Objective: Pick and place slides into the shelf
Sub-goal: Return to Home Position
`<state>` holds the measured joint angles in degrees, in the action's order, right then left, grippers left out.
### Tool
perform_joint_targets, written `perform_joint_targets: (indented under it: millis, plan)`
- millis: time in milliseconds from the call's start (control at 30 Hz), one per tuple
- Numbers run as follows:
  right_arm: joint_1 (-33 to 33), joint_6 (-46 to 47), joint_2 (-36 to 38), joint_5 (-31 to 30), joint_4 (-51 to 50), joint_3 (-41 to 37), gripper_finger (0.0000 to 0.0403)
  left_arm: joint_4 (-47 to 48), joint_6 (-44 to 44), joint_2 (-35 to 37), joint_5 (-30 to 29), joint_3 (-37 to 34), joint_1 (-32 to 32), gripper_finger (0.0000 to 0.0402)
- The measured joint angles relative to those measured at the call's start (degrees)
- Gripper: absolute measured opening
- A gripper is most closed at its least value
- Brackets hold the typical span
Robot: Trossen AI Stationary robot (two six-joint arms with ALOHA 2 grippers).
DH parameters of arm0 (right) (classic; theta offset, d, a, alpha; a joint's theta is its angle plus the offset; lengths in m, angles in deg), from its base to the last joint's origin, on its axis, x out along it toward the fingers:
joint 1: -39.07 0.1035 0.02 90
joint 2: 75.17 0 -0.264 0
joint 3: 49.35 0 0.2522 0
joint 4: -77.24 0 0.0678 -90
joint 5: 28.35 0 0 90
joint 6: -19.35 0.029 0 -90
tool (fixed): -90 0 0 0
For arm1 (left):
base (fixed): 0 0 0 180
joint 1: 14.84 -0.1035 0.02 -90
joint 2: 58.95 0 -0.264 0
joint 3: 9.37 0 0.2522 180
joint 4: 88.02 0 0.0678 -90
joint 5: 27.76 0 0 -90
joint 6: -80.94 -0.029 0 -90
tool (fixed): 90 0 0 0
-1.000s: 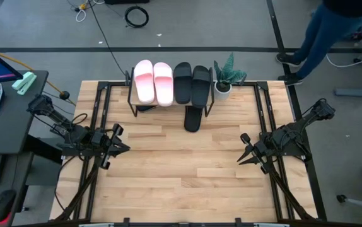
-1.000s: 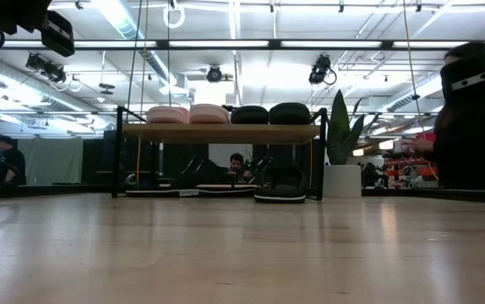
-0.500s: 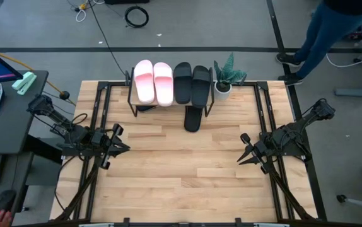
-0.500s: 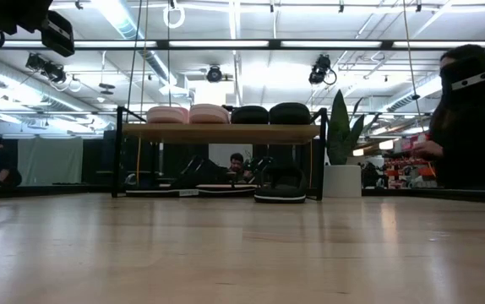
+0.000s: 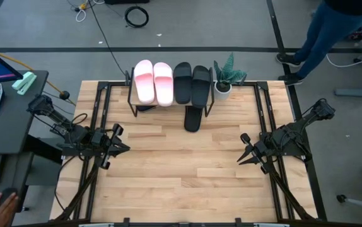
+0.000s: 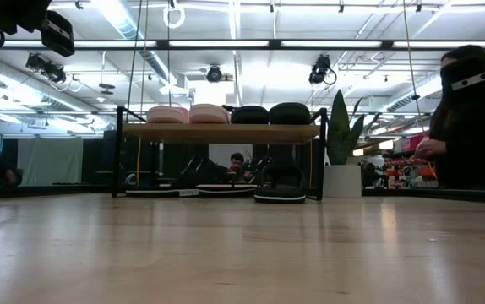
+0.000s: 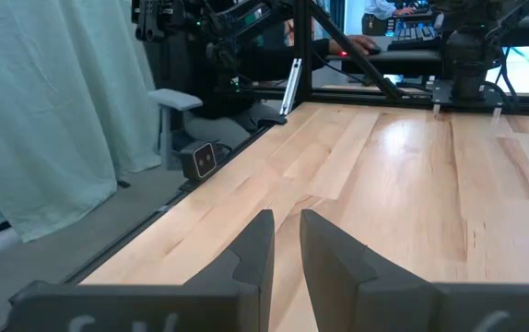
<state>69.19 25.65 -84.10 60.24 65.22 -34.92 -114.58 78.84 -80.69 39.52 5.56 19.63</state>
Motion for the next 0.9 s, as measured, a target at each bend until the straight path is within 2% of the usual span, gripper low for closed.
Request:
perform_joint_targets:
  millis: [233, 600, 900]
  plan:
    - [0.00, 0.00, 0.00, 0.00, 0.00, 0.00, 0.0063, 0.00, 0.00, 0.00, 0.00, 0.00, -0.02, 0.0036]
    - [0.00, -0.01, 0.00, 0.00, -0.02, 0.00, 0.0063, 0.00, 0.01, 0.00, 0.00, 0.00, 0.01, 0.0023]
    - [-0.01, 0.00, 0.00, -0.02, -0.02, 0.00, 0.0063, 0.00, -0.01, 0.00, 0.00, 0.00, 0.01, 0.0037]
